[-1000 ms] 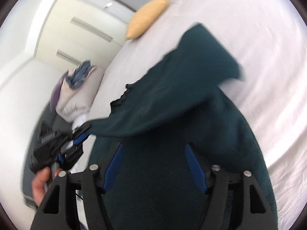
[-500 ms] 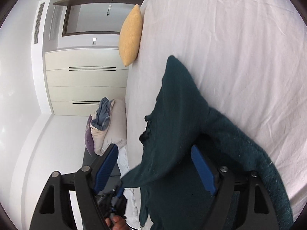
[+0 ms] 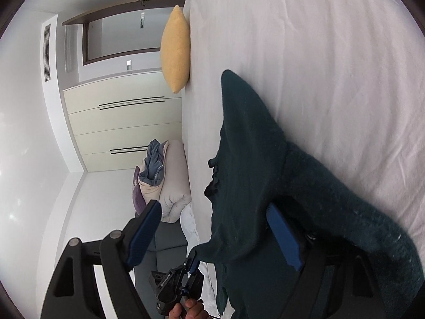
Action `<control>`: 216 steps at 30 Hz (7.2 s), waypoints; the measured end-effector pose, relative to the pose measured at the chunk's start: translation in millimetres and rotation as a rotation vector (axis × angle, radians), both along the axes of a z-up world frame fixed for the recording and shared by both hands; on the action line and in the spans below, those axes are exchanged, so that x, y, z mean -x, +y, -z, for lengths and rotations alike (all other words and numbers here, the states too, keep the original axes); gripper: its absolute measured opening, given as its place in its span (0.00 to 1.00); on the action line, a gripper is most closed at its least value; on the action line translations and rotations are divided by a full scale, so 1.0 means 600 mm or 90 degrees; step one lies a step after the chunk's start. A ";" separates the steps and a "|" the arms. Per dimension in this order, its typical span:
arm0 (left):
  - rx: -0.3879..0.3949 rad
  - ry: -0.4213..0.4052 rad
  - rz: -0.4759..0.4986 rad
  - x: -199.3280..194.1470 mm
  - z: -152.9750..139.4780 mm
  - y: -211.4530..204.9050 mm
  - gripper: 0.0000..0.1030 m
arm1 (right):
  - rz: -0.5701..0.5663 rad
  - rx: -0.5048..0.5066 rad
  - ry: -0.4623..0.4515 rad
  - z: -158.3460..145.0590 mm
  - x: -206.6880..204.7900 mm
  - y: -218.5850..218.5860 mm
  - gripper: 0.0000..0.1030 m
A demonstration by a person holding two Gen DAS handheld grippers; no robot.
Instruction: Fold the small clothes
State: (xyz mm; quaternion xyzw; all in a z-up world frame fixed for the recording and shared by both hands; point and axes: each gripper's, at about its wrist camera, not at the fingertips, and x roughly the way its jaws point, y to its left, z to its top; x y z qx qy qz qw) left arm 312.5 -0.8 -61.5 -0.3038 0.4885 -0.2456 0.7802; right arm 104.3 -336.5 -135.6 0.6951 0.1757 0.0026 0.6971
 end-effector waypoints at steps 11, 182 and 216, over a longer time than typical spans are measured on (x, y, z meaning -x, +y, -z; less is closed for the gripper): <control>0.022 -0.009 0.005 0.011 -0.006 -0.006 0.08 | -0.017 -0.012 0.012 0.015 0.011 0.014 0.81; 0.125 -0.058 -0.492 0.204 0.132 0.590 0.10 | -0.578 0.280 0.018 -0.087 -0.309 0.447 0.83; 0.135 -0.128 -0.393 0.156 0.157 0.604 0.10 | -0.701 0.523 0.032 -0.071 -0.460 0.742 0.08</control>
